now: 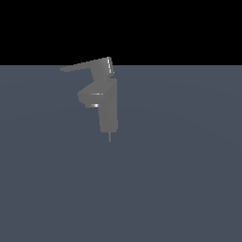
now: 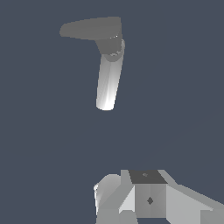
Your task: Turn on the faucet by rotating a designated handle.
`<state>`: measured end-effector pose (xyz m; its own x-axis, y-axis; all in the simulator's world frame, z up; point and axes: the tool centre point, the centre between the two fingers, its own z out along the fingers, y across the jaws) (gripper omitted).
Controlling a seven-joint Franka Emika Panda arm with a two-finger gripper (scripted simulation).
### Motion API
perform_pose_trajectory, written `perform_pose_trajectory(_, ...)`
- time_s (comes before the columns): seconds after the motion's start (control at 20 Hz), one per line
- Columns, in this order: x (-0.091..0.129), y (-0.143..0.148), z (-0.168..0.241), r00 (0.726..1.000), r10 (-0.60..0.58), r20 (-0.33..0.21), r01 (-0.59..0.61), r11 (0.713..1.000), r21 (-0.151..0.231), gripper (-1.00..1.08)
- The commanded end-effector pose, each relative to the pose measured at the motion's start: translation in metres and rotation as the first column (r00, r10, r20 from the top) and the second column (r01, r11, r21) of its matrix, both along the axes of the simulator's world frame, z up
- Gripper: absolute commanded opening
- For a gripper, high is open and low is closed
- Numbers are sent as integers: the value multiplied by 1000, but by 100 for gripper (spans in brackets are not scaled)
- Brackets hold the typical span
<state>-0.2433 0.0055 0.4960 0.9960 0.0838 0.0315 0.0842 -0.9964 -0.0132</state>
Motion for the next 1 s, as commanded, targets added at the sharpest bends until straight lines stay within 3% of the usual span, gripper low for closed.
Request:
perform_pose_trajectory(0.0, 0, 0, 0, 1000, 0, 0, 0, 1000, 1, -100)
perform_pose_trajectory(0.5, 14, 4, -1, 998, -58, -16, 59, 998, 28, -100)
perform_pose_trajectory(0.95, 48, 13, -6, 978, -200, -66, 204, 976, 74, -100)
